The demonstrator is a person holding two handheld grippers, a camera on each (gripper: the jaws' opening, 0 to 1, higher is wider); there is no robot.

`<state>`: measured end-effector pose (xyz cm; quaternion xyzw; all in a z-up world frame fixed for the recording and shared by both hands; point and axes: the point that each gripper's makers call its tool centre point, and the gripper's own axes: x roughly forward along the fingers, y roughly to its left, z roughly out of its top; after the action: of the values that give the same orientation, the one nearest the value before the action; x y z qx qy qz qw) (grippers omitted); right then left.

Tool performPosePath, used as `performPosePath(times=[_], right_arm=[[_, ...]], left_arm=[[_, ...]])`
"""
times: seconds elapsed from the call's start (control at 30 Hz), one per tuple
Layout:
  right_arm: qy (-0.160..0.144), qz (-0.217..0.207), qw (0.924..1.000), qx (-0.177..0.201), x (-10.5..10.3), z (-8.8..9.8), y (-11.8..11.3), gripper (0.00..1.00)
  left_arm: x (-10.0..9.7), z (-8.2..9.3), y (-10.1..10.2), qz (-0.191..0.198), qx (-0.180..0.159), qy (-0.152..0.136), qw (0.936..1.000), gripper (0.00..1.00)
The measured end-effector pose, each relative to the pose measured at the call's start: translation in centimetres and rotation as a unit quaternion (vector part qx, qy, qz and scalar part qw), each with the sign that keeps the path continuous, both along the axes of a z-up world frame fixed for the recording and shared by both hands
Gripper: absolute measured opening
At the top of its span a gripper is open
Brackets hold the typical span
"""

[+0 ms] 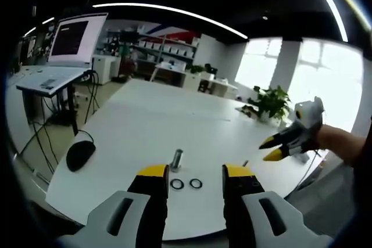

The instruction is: Place the washer onto the threaded stud by aligning its center hole with the stud, sliding it down to the base, and recovering from edge contact or off-axis alignment until the washer reaches the visible bottom stop.

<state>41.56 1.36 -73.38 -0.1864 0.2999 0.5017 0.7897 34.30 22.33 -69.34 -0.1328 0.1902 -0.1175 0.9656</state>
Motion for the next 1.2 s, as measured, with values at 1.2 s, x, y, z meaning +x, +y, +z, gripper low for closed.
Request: performPosePath(times=[1.2], right_arm=[[0.068,-0.026,0.9921,0.102,-4.8,0.4,2.6,0.30]], left_arm=[[-0.2,0.0,-0.3,-0.004,0.002,0.006,1.0000,0.35]])
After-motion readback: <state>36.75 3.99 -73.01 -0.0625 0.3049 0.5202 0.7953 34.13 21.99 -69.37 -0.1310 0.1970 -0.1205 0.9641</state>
